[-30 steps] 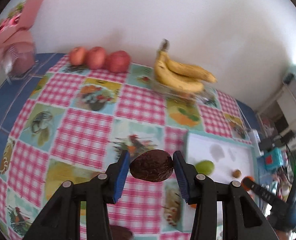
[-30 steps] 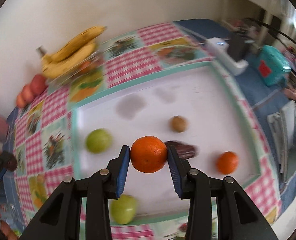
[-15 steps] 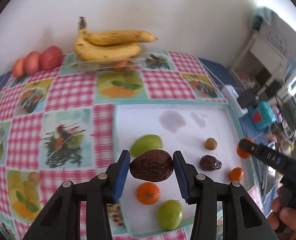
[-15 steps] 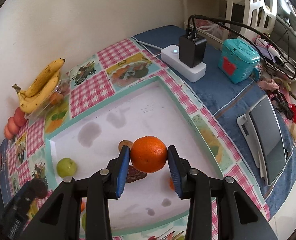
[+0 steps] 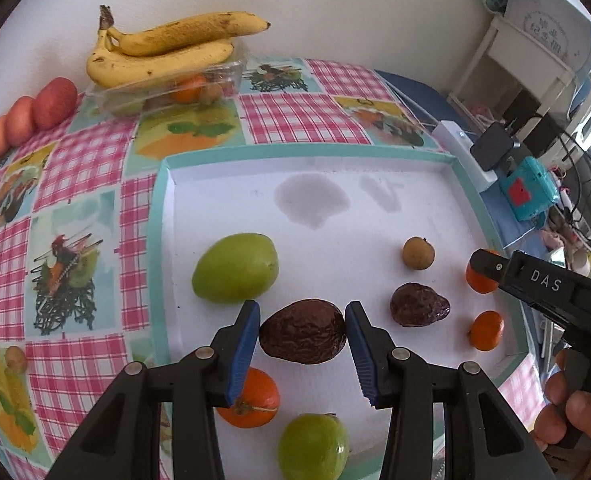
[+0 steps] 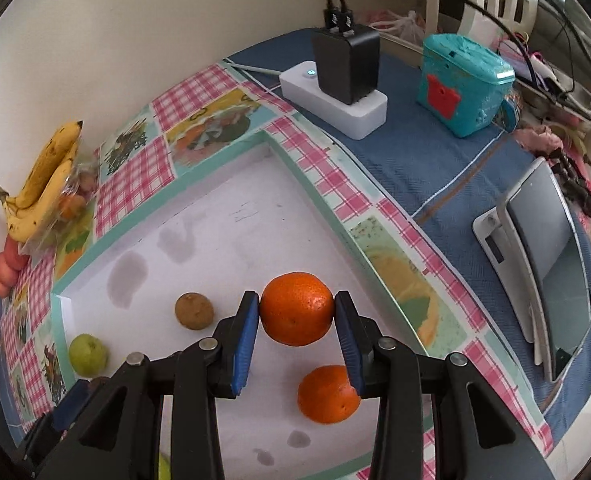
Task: Organize fruits
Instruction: 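Carry the orange and passion fruit into the white tray and release both, then move both open tools back toward the remaining fruits on the tablecloth, then grasp the dark date with the right tool and lift it while the left tool approaches a small brown fruit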
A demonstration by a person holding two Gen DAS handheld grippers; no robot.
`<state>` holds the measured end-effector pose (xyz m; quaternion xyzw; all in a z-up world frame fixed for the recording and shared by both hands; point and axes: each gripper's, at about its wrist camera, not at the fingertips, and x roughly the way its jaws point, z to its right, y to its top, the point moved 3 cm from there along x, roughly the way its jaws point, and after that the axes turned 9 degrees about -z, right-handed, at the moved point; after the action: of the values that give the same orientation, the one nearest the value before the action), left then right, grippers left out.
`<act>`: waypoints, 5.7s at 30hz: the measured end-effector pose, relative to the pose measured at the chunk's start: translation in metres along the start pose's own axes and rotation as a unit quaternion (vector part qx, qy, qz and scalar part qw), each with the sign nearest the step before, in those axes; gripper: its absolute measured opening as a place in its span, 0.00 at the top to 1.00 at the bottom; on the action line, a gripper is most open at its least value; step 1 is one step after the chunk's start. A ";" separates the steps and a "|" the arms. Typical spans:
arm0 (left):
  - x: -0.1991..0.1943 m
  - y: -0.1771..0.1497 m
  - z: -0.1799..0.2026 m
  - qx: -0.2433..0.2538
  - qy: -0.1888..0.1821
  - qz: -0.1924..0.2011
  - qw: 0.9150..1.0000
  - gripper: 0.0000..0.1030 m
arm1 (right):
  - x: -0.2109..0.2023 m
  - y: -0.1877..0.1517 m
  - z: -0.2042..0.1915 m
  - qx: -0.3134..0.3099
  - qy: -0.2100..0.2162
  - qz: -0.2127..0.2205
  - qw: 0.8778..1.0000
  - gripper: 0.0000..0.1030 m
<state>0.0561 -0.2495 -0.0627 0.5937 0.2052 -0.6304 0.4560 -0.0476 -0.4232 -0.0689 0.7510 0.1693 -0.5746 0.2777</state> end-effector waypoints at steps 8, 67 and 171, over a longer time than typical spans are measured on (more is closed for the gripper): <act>0.011 0.001 -0.001 -0.001 0.005 -0.008 1.000 0.54 | 0.009 0.001 0.000 -0.006 -0.007 -0.001 1.000 0.61; -0.124 -0.035 -0.189 -0.194 0.149 0.069 0.967 0.00 | -0.040 -0.047 -0.106 -0.168 0.026 0.017 0.985 0.07; -0.107 -0.114 -0.254 -0.287 0.151 0.003 0.946 0.00 | -0.043 -0.126 -0.218 -0.298 0.134 -0.066 0.943 0.61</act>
<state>0.0921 0.0458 -0.0481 0.5266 0.4422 -0.4469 0.5723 0.0359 -0.1878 -0.0152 0.6912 0.4176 -0.4090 0.4249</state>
